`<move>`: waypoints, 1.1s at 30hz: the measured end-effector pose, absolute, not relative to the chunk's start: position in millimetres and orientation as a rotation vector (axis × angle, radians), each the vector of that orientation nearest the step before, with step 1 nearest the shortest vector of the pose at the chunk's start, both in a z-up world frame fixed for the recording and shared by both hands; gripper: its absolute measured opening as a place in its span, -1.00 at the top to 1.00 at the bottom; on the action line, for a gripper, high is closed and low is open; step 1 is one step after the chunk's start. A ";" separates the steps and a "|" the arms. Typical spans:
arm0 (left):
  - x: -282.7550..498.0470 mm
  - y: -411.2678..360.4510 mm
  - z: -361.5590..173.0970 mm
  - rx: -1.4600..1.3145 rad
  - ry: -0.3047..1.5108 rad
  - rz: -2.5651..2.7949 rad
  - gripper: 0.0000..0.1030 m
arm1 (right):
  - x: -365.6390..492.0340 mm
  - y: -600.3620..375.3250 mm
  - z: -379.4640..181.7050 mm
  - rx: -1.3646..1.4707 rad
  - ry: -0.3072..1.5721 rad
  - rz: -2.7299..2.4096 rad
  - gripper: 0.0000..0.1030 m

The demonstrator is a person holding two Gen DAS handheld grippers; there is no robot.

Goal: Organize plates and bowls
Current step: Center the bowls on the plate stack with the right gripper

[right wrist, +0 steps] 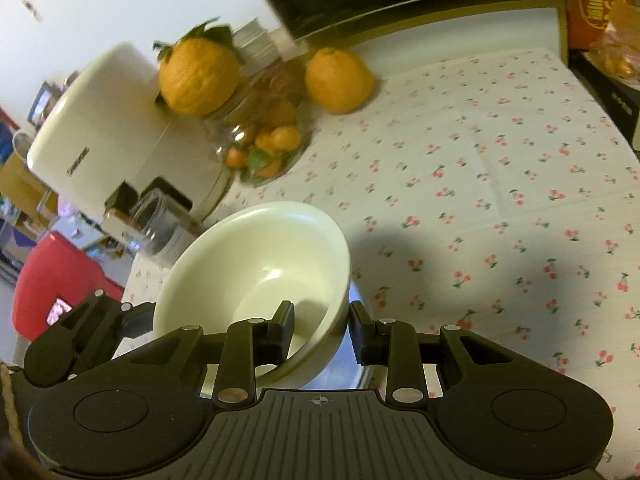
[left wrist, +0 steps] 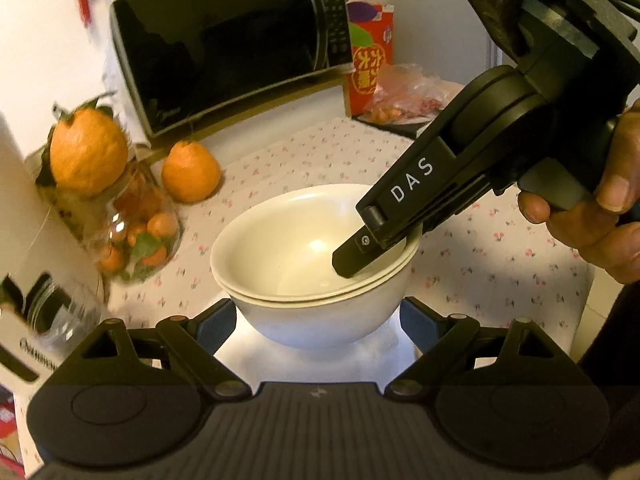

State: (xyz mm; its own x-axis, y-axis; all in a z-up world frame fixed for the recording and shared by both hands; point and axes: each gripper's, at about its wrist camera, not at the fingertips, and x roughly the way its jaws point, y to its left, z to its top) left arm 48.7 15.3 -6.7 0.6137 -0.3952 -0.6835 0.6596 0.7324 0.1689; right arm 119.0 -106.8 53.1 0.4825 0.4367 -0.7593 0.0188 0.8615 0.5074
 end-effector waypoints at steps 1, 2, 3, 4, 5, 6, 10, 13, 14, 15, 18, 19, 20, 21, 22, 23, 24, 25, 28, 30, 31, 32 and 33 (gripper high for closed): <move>48.7 18.1 -9.5 0.433 0.679 -0.628 -0.69 | 118.7 -103.3 51.6 0.482 1.051 0.272 0.44; 49.0 20.6 -11.6 0.437 0.688 -0.626 -0.69 | 118.7 -98.4 49.4 0.470 1.059 0.276 0.44; 48.9 22.3 -14.5 0.443 0.695 -0.623 -0.69 | 118.4 -94.1 47.3 0.461 1.065 0.280 0.44; 49.2 23.1 -16.2 0.449 0.701 -0.621 -0.69 | 118.1 -89.7 45.2 0.451 1.071 0.283 0.44; 49.3 24.3 -18.5 0.454 0.708 -0.617 -0.69 | 118.1 -85.8 43.4 0.440 1.076 0.285 0.44; 48.9 25.4 -20.7 0.458 0.713 -0.614 -0.69 | 117.9 -82.0 41.9 0.430 1.081 0.287 0.44; 47.2 28.4 -27.0 0.467 0.732 -0.605 -0.69 | 119.6 -71.2 36.7 0.399 1.100 0.291 0.44; 45.8 30.5 -31.9 0.477 0.746 -0.602 -0.68 | 121.0 -65.9 32.7 0.384 1.115 0.291 0.44; 46.1 32.4 -33.8 0.480 0.750 -0.601 -0.69 | 121.2 -64.3 31.3 0.379 1.120 0.291 0.44; 46.4 32.6 -35.1 0.483 0.754 -0.600 -0.69 | 121.6 -62.2 29.8 0.373 1.124 0.291 0.44; 45.4 34.0 -38.8 0.494 0.764 -0.598 -0.69 | 122.1 -57.5 26.2 0.355 1.132 0.289 0.44; 45.5 34.2 -39.8 0.496 0.766 -0.598 -0.69 | 121.8 -56.0 25.3 0.349 1.132 0.288 0.44; 45.4 34.3 -40.8 0.497 0.769 -0.597 -0.69 | 121.6 -55.2 24.6 0.344 1.133 0.287 0.44; 45.8 34.4 -41.8 0.498 0.770 -0.597 -0.69 | 121.5 -54.2 24.0 0.337 1.132 0.286 0.44; 46.0 34.4 -43.0 0.501 0.769 -0.595 -0.69 | 121.2 -53.3 23.3 0.331 1.131 0.284 0.44; 47.0 34.4 -44.0 0.506 0.766 -0.592 -0.69 | 120.9 -52.8 23.0 0.327 1.127 0.283 0.44; 46.8 34.4 -44.3 0.508 0.761 -0.591 -0.69 | 120.5 -51.8 23.1 0.319 1.120 0.283 0.44; 47.2 34.5 -44.3 0.509 0.758 -0.588 -0.69 | 120.4 -51.0 23.1 0.314 1.114 0.282 0.44; 48.0 35.3 -44.6 0.505 0.754 -0.585 -0.69 | 121.2 -49.5 22.6 0.308 1.097 0.279 0.44; 47.9 35.3 -45.0 0.507 0.747 -0.583 -0.70 | 121.5 -49.3 22.1 0.311 1.089 0.277 0.44; 47.9 35.4 -45.1 0.507 0.746 -0.583 -0.71 | 121.6 -49.6 21.9 0.313 1.086 0.276 0.44; 48.0 35.5 -45.0 0.507 0.745 -0.583 -0.71 | 121.8 -49.5 21.7 0.314 1.082 0.275 0.44; 48.5 35.6 -45.2 0.507 0.744 -0.583 -0.72 | 121.9 -49.4 21.4 0.314 1.078 0.274 0.44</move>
